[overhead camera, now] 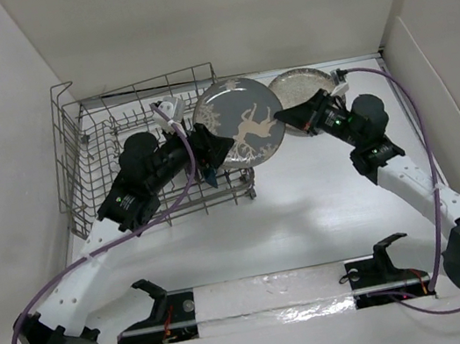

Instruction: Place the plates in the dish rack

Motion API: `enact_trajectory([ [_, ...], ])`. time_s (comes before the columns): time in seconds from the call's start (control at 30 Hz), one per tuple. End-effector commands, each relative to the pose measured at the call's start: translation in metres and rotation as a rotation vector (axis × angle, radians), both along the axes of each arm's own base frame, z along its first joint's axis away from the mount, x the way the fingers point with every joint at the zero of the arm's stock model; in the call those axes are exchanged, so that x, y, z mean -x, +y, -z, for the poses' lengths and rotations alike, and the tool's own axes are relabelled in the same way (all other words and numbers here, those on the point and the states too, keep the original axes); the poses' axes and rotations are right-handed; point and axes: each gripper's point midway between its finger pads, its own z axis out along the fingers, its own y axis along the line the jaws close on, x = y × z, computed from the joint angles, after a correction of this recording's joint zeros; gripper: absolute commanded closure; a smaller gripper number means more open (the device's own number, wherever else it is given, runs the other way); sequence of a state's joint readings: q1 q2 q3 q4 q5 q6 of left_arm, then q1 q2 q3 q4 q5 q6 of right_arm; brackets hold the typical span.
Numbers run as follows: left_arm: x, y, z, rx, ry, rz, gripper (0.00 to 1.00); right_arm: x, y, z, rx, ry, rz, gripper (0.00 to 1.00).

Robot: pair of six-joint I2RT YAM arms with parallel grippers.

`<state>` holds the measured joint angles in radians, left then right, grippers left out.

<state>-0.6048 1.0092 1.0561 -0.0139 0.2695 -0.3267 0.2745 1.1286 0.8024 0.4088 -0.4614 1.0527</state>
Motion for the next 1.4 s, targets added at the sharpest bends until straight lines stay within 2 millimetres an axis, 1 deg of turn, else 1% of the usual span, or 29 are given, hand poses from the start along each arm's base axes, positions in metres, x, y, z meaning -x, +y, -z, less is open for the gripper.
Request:
enact_trajectory([
  [0.0,-0.016,0.016,-0.008,-0.029,-0.006,-0.120,0.30,0.027,0.007,-0.110,-0.162,-0.323,-0.065,1.00],
  [0.03,-0.021,0.024,-0.009,-0.033,-0.012,-0.170,0.30,0.029,0.009,-0.111,-0.163,-0.326,-0.074,1.00],
  [0.1,-0.019,0.030,-0.017,-0.018,-0.036,-0.195,0.31,0.027,0.010,-0.111,-0.161,-0.325,-0.070,1.00],
  [0.33,-0.007,0.040,-0.038,0.011,-0.087,-0.200,0.31,0.021,0.006,-0.111,-0.125,-0.329,-0.024,1.00],
  [0.37,-0.008,0.044,-0.039,0.012,-0.092,-0.213,0.30,0.021,0.005,-0.111,-0.124,-0.328,-0.022,1.00],
  [0.4,-0.013,0.053,-0.041,0.028,-0.089,-0.236,0.29,0.023,0.006,-0.112,-0.126,-0.334,-0.029,1.00],
  [0.47,-0.015,0.057,-0.041,0.051,-0.076,-0.223,0.28,0.024,0.006,-0.114,-0.130,-0.340,-0.038,1.00],
  [0.53,-0.022,0.056,-0.035,0.062,-0.038,-0.200,0.28,0.028,0.006,-0.117,-0.133,-0.353,-0.046,1.00],
  [0.63,-0.024,0.045,-0.026,0.065,-0.004,-0.154,0.28,0.029,0.008,-0.116,-0.129,-0.353,-0.056,1.00],
  [0.7,-0.023,0.039,-0.023,0.070,0.004,-0.120,0.28,0.029,0.009,-0.117,-0.129,-0.357,-0.063,1.00],
  [0.73,-0.019,0.035,-0.025,0.082,-0.002,-0.088,0.28,0.029,0.013,-0.112,-0.132,-0.344,-0.077,1.00],
  [0.77,-0.018,0.033,-0.023,0.086,0.010,-0.077,0.28,0.028,0.014,-0.110,-0.133,-0.339,-0.081,1.00],
  [0.8,-0.018,0.031,-0.026,0.095,-0.006,-0.064,0.28,0.031,0.018,-0.110,-0.145,-0.341,-0.102,1.00],
  [0.83,-0.018,0.028,-0.025,0.095,-0.004,-0.051,0.28,0.031,0.024,-0.106,-0.148,-0.328,-0.120,1.00],
  [0.87,-0.019,0.027,-0.024,0.096,0.001,-0.046,0.29,0.030,0.025,-0.103,-0.148,-0.323,-0.124,1.00],
  [0.9,-0.020,0.025,-0.019,0.092,0.013,-0.039,0.31,0.033,0.030,-0.104,-0.155,-0.327,-0.146,1.00],
  [0.93,-0.020,0.023,-0.017,0.089,0.017,-0.026,0.35,0.036,0.035,-0.104,-0.160,-0.328,-0.166,1.00],
  [0.97,-0.020,0.021,-0.016,0.087,0.019,-0.018,0.39,0.033,0.037,-0.101,-0.159,-0.320,-0.172,1.00],
  [1.0,-0.020,0.020,-0.015,0.086,0.021,-0.010,0.44,0.035,0.041,-0.101,-0.164,-0.321,-0.185,1.00],
  [1.03,-0.018,0.019,-0.016,0.090,0.015,0.004,0.57,0.036,0.044,-0.101,-0.167,-0.322,-0.193,1.00],
  [1.1,-0.017,0.018,-0.017,0.093,0.010,0.012,0.72,0.034,0.048,-0.097,-0.163,-0.310,-0.198,1.00],
  [1.13,-0.017,0.018,-0.018,0.095,0.006,0.013,0.89,0.032,0.049,-0.095,-0.164,-0.302,-0.197,1.00],
  [1.17,-0.017,0.019,-0.019,0.096,0.003,0.008,0.98,0.033,0.053,-0.092,-0.163,-0.294,-0.208,1.00],
  [1.2,-0.018,0.020,-0.019,0.095,0.000,-0.001,1.00,0.030,0.055,-0.086,-0.156,-0.279,-0.211,1.00],
  [1.27,-0.019,0.023,-0.023,0.096,-0.017,-0.021,1.00,0.026,0.057,-0.078,-0.151,-0.254,-0.215,1.00],
  [1.3,-0.019,0.025,-0.026,0.100,-0.024,-0.029,1.00,0.026,0.062,-0.074,-0.147,-0.239,-0.225,0.99],
  [1.37,-0.019,0.031,-0.034,0.118,-0.040,-0.067,1.00,0.025,0.063,-0.066,-0.140,-0.223,-0.234,0.87],
])
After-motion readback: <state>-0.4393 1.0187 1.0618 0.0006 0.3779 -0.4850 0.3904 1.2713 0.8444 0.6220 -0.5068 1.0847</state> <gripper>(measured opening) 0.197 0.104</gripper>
